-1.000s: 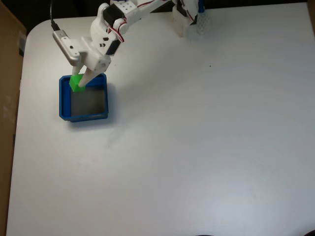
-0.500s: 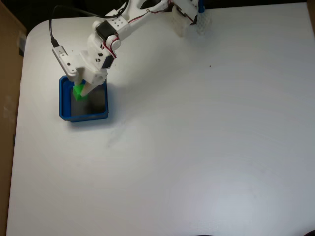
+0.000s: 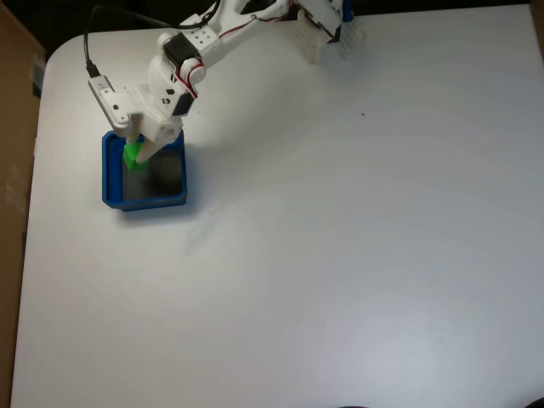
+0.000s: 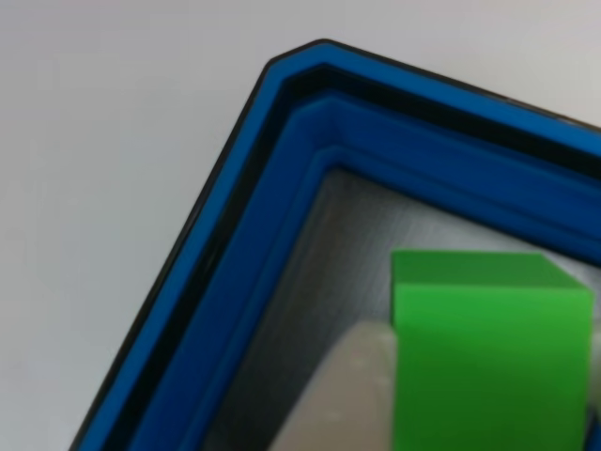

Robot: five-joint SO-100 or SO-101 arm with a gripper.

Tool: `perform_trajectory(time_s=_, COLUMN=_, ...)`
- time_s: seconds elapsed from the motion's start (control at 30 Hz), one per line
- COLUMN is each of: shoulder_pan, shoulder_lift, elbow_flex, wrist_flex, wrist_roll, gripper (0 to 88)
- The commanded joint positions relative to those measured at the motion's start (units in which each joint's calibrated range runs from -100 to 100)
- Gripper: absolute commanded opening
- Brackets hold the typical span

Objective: Pick up green cube and drop it in the blue box

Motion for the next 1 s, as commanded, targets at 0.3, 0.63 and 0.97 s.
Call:
perform_trajectory(time_s=0.3, shoulder_pan=0.26, shoulder_lift=0.36, elbow_flex=-3.46, wrist_flex=-1.07, wrist_roll=-0.2, gripper=9.7)
perform_trajectory(time_s=0.63, shoulder_pan=0.33, shoulder_lift=0.7, elbow_flex=-3.46, wrist_flex=-1.07, wrist_roll=-0.2, gripper=13.8)
perform_trajectory(time_s=0.97, shoulder_pan=0.26, shoulder_lift=0.45, elbow_flex=-3.55, wrist_flex=-1.07, wrist_roll=-0.2, gripper=19.0)
